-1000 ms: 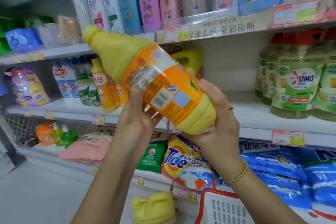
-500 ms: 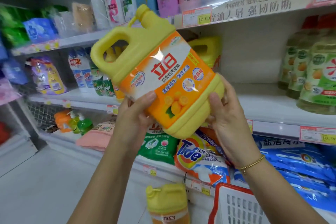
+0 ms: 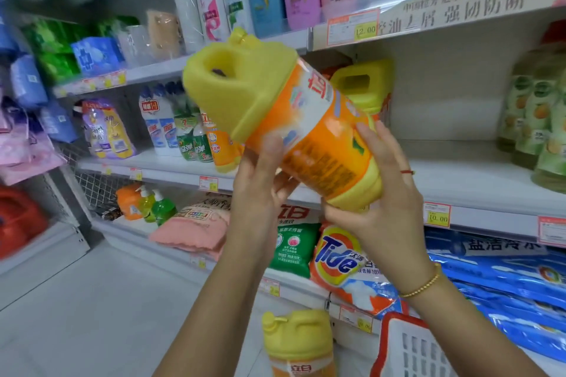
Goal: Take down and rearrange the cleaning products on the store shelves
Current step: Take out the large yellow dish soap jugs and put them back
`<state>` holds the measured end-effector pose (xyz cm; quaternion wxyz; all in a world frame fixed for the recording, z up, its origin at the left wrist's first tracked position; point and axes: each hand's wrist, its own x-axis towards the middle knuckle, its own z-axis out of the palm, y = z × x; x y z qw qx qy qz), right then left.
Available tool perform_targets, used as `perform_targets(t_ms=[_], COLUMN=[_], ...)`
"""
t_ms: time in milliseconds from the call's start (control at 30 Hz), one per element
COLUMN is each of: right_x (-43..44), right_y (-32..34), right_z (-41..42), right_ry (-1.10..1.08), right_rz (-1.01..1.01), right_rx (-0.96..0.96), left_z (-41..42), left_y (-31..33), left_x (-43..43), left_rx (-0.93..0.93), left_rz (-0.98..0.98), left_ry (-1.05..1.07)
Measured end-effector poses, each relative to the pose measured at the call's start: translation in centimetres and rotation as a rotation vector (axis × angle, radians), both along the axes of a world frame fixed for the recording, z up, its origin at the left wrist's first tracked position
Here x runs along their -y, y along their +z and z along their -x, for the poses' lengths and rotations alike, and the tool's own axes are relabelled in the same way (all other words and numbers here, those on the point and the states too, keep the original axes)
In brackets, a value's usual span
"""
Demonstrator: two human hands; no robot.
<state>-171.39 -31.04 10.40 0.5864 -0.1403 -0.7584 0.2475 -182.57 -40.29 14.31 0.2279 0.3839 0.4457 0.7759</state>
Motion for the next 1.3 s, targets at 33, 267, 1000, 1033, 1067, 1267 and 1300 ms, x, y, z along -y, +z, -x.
perform_targets(t_ms=[33,267,1000,1033,1067,1267,1300], right_x=[-0.1,-0.2,0.1,-0.5,-1.2,-5.0,-5.6], right_y=[0.4,-1.1,2.5,2.4,2.3,1.4,1.1], right_z=[-0.4,-1.5,-3.9,-4.3,-4.8,-7.6,-8.1], right_ry=[0.11,0.989,0.603,0.556,0.49,0.198,0.157], right_rz=[0.094,0.898,0.767,0.74,0.696,0.555,0.531], right_rx=[-0.042,-0.146,0.46,0.456,0.469,0.328,0.294], left_z=[0.6,4.5,4.4,4.1,3.7,3.0,2.8], left_y=[0.2,0.3,-0.2,-0.1,0.1,1.3,1.6], left_x=[0.2,1.9,1.6,1.0,0.2,-7.3,-8.6], left_rx=[-0.02,-0.06,0.134,0.101,0.072,-0.149,-0.176], left_rz=[0.008,0.076,0.101,0.078,0.067,0.119,0.118], left_ry=[0.001,-0.048,-0.238,-0.247,-0.256,-0.389,-0.441])
